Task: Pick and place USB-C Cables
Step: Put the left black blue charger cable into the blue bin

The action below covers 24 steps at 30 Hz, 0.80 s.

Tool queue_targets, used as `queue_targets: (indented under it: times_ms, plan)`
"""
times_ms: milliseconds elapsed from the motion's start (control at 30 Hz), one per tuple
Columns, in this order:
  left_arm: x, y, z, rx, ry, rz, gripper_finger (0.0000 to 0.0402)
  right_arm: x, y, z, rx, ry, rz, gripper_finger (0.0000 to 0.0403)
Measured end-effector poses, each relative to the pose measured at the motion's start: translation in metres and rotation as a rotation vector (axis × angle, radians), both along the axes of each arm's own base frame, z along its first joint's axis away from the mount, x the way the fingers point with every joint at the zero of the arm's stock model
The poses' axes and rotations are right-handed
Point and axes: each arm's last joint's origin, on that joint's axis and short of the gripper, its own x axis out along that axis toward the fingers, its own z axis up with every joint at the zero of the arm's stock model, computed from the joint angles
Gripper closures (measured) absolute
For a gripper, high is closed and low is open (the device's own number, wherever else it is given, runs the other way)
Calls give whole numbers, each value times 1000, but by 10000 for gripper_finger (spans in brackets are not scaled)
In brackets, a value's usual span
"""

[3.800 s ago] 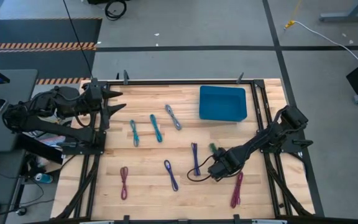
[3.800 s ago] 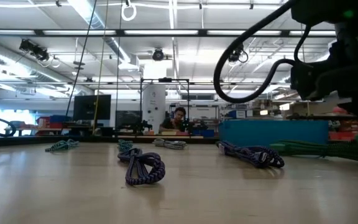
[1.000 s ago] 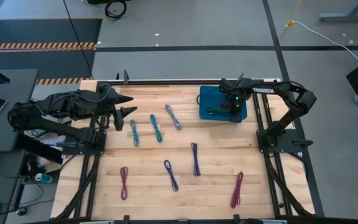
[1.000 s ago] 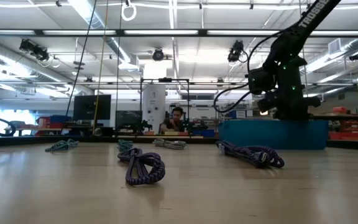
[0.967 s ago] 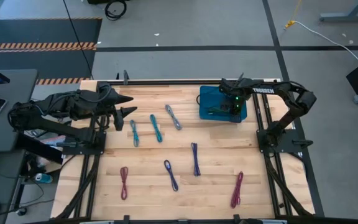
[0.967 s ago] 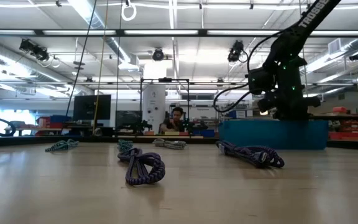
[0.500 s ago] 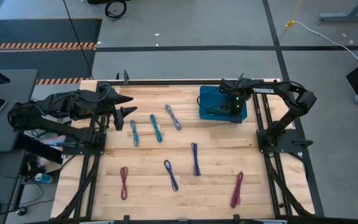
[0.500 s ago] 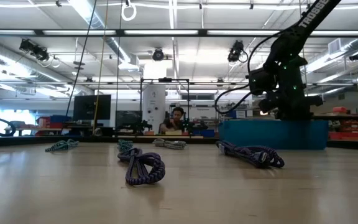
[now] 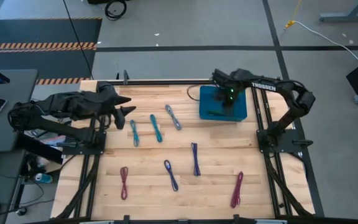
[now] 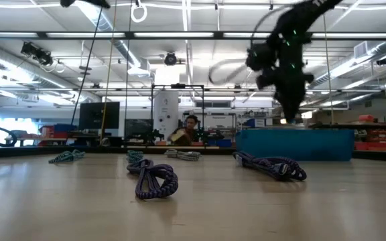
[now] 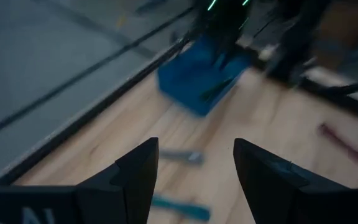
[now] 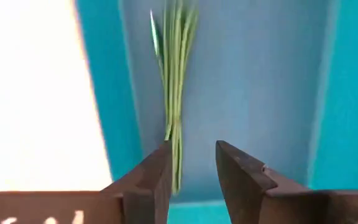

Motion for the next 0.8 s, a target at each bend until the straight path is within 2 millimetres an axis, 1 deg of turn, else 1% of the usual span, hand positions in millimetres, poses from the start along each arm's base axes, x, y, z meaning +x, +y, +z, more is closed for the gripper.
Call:
queue_targets:
  times_ms: [100,200,267,333,467,567,633,733,800]
  plan:
    - [5,0,-15,-30,150,36,186,20,4,43,10,-160,3,276]
    - [11,0,-30,-82,279,85,186,37,14,88,44,-344,32,275]
    - [20,-1,-39,-132,334,136,186,45,23,118,47,-452,61,275]
    - [26,-1,-50,-197,396,218,186,50,34,145,28,-541,96,275]
    - [41,-3,-74,-328,496,474,186,52,57,193,-9,-687,157,275]
    - [53,-6,-92,-383,602,606,187,50,74,219,-27,-771,209,275]
    - [62,-8,-104,-397,670,663,187,48,84,232,-36,-817,245,275]
    - [78,-10,-121,-432,707,714,187,47,98,245,-40,-865,293,275]
    - [89,-11,-132,-467,705,737,187,46,105,249,-35,-878,320,275]
